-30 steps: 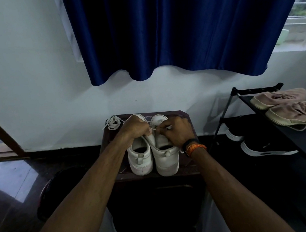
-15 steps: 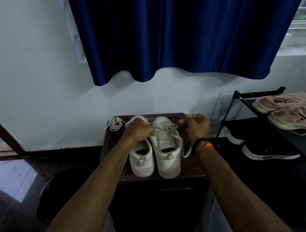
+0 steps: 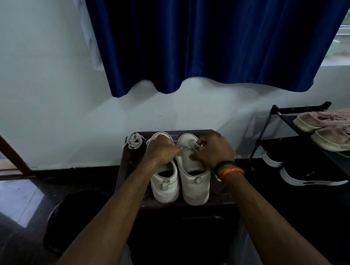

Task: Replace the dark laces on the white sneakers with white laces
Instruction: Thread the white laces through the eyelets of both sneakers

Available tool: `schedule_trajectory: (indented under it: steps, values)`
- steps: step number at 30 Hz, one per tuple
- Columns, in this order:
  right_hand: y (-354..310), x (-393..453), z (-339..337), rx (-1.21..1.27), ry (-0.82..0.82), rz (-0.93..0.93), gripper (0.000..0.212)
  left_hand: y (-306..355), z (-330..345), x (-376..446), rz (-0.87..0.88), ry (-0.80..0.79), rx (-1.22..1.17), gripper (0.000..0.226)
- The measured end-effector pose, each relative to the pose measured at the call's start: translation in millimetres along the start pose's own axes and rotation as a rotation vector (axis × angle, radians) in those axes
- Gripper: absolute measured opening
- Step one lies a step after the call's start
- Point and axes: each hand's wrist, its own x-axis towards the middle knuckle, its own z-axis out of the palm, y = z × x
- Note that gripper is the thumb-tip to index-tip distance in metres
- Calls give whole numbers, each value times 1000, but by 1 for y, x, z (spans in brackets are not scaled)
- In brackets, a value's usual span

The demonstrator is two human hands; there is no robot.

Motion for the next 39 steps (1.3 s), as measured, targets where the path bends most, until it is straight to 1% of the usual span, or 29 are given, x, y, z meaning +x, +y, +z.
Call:
schedule_trajectory:
  steps: [2, 4, 6, 7, 9, 13, 15, 16, 18, 20, 22, 26, 28, 30, 31, 33, 34, 35, 36, 38, 39]
  values:
    - [-5, -3, -1, -78, 77, -7, 18, -1, 0, 0, 1, 6, 0, 20]
    - [-8, -5, 0, -129, 129, -5, 16, -1, 0, 0, 3, 6, 5, 19]
    - [-7, -6, 2, -113, 163, -9, 13, -2, 1, 1, 0, 3, 6, 20]
    - [-5, -6, 3, -62, 165, -22, 10, -2, 1, 1, -1, 2, 1, 21]
    - [0, -5, 3, 128, 160, -24, 5, -3, 1, 1, -3, 4, -12, 22]
    - [0, -9, -15, 721, 222, 214, 14, -3, 0, 1, -17, -9, -34, 18]
    - [-2, -12, -29, 962, 225, 205, 14, -3, 1, 2, -22, -4, -37, 18]
    - [-6, -15, -38, 1042, 208, 178, 12, -3, 1, 1, -22, -2, -42, 18]
    - [-11, -20, -53, 1084, 173, 120, 13, -4, 1, 2, -12, -2, -34, 16]
    - [-13, -21, -60, 1042, 160, 49, 16, -3, 2, 1, -4, 5, -22, 16]
    - [-13, -19, -64, 960, 153, -12, 14, -3, 3, 0, -3, 17, -16, 19]
    - [-18, -12, -66, 877, 91, -87, 14, -3, 2, 0, 8, 13, -28, 17]
    - [-23, -10, -65, 835, 6, -119, 13, -4, 2, 2, 9, 6, -43, 14]
    - [-28, -9, -61, 773, -131, -155, 10, -4, 1, 3, 8, -5, -72, 12]
    - [-30, -9, -58, 703, -201, -173, 8, -4, 0, 2, 10, -7, -90, 15]
    - [-32, -11, -49, 477, -334, -224, 5, -3, -1, 2, 24, -3, -99, 28]
    - [-32, -14, -44, 334, -396, -254, 4, -4, 0, 2, 24, -5, -94, 30]
    - [-33, -18, -40, 205, -457, -277, 4, -3, 0, 2, 16, -8, -89, 27]
    - [-33, -22, -36, 128, -505, -283, 6, -3, 0, 3, 3, -11, -86, 23]
    - [-32, -28, -35, 128, -548, -263, 9, -4, 0, 4, -17, -9, -100, 23]
    - [-30, -29, -37, 143, -560, -250, 12, -4, 1, 5, -19, -3, -109, 27]
